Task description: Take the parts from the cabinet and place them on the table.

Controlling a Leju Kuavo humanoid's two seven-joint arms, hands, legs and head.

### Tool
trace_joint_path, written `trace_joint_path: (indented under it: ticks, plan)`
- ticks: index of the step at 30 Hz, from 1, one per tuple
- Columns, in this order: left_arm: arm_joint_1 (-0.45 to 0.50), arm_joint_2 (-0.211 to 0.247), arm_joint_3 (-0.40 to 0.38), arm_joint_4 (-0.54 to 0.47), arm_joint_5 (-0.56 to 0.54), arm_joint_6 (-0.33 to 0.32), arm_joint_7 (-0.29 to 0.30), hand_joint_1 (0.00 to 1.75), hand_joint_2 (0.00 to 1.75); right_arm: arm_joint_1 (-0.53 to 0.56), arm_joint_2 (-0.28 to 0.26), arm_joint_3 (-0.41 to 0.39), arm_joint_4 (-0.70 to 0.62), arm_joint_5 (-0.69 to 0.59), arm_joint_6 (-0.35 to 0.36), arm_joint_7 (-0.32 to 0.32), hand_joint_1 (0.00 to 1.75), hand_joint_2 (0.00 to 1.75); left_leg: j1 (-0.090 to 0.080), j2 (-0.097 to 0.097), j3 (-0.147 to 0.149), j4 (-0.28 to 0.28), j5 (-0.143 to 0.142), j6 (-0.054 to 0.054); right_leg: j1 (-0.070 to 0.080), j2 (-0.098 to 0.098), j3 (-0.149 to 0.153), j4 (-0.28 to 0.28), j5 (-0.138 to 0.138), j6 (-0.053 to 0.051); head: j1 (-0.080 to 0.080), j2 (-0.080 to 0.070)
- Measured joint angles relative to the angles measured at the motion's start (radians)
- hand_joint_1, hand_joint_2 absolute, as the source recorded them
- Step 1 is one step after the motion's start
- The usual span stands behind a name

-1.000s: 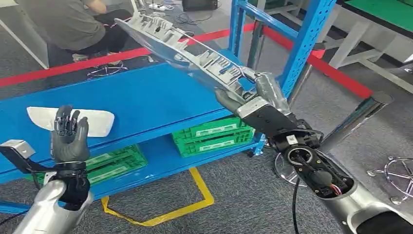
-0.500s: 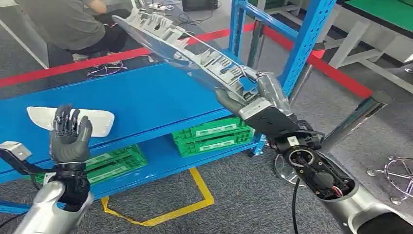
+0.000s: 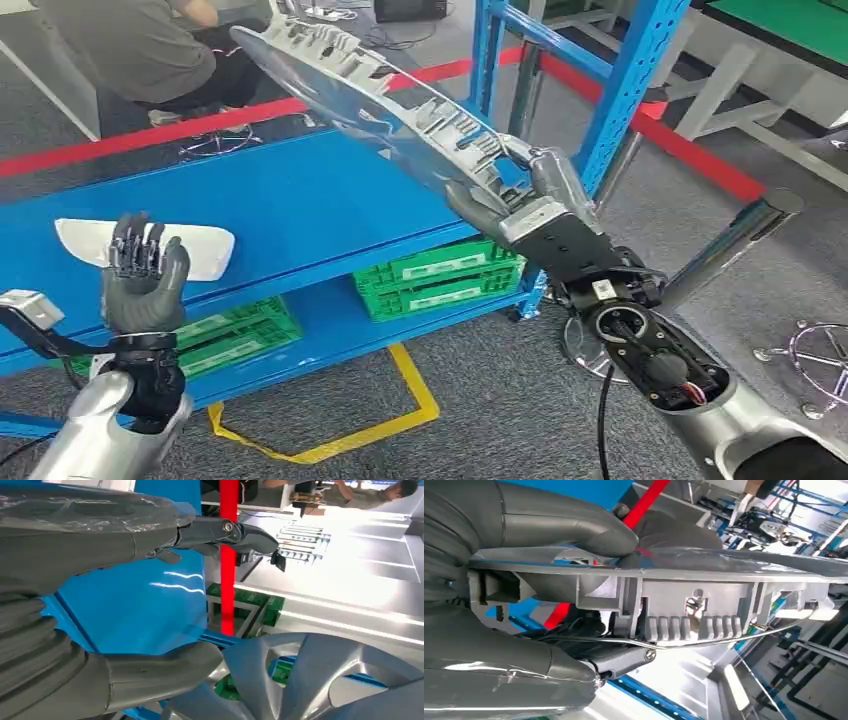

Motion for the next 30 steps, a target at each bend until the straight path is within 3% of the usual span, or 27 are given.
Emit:
trace_joint_path:
  ticks: [30]
  plan:
    - [-0.004, 0.001, 0.0, -0.019, 0.0, 0.035, 0.011, 0.0, 1.75, 0.004, 0.001, 0.0, 0.001, -0.069, 0.035, -0.012, 1.75, 1.75, -0.001, 0.0, -0.002, 0.004, -0.002, 0.003, -0.002, 0.0, 0.0, 0.0, 0.0, 0.001, 0.0, 0.0]
